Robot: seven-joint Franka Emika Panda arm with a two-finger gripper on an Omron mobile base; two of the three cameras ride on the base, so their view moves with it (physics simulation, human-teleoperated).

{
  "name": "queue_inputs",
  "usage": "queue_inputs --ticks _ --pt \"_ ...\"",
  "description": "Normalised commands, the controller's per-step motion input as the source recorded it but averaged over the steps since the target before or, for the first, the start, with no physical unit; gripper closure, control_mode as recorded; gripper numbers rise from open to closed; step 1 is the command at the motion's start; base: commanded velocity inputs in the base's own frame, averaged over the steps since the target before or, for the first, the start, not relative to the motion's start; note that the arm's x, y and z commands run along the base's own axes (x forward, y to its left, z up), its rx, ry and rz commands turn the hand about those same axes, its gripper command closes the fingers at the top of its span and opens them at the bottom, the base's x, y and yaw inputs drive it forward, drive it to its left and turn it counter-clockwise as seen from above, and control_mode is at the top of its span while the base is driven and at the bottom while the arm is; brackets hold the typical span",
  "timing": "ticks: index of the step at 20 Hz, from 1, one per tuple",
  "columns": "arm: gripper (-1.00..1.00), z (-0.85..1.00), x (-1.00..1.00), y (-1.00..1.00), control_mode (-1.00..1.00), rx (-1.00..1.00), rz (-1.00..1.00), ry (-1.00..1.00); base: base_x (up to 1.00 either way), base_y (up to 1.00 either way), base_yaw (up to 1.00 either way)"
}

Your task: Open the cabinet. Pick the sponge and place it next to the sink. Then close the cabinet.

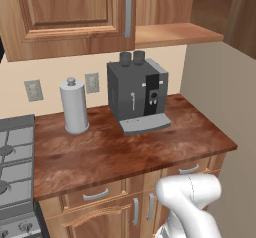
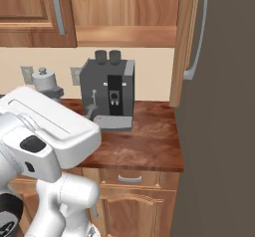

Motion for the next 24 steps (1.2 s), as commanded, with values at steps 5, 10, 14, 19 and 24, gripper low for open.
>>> queue_inputs --ticks 5,10,14,19,24 --pt "-1.00 0.00 -0.03 -0.22 -1.00 0.00 0.00 -0.01 0.00 0.00 0.00" --pt "-1.00 0.00 0.01 -0.26 -1.00 0.00 0.00 0.00 0.00 0.00 0.00" --pt "-1.00 0.00 0.08 -0.33 -1.00 0.00 0.00 0.00 0.00 0.00 0.00" --pt "-1.00 0.00 0.02 -0.10 -1.00 0.00 0.00 0.00 0.00 0.00 0.00" --pt "-1.00 0.00 0.19 0.00 -1.00 0.00 0.00 0.00 0.00 0.00 0.00"
